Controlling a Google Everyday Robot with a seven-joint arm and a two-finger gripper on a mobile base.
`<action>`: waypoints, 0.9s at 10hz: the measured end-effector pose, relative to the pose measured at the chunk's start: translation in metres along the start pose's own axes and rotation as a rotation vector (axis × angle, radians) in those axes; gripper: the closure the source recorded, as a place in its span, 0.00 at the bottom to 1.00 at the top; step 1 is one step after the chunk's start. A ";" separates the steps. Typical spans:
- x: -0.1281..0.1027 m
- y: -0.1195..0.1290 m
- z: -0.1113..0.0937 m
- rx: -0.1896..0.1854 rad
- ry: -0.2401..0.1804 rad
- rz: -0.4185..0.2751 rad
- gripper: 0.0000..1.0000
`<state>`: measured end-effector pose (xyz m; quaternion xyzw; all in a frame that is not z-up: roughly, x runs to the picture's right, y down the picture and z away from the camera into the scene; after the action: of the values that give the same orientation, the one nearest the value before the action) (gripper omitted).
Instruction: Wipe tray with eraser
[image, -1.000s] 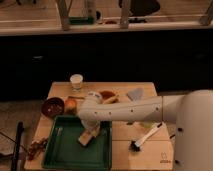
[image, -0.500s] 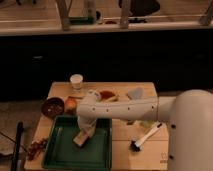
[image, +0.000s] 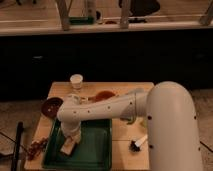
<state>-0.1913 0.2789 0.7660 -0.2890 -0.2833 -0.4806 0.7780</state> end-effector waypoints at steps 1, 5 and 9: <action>-0.005 0.005 0.001 -0.009 -0.005 -0.003 1.00; 0.003 0.057 -0.015 -0.007 0.000 0.047 1.00; 0.032 0.082 -0.034 0.004 0.050 0.115 1.00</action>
<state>-0.0989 0.2657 0.7518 -0.2912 -0.2478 -0.4416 0.8117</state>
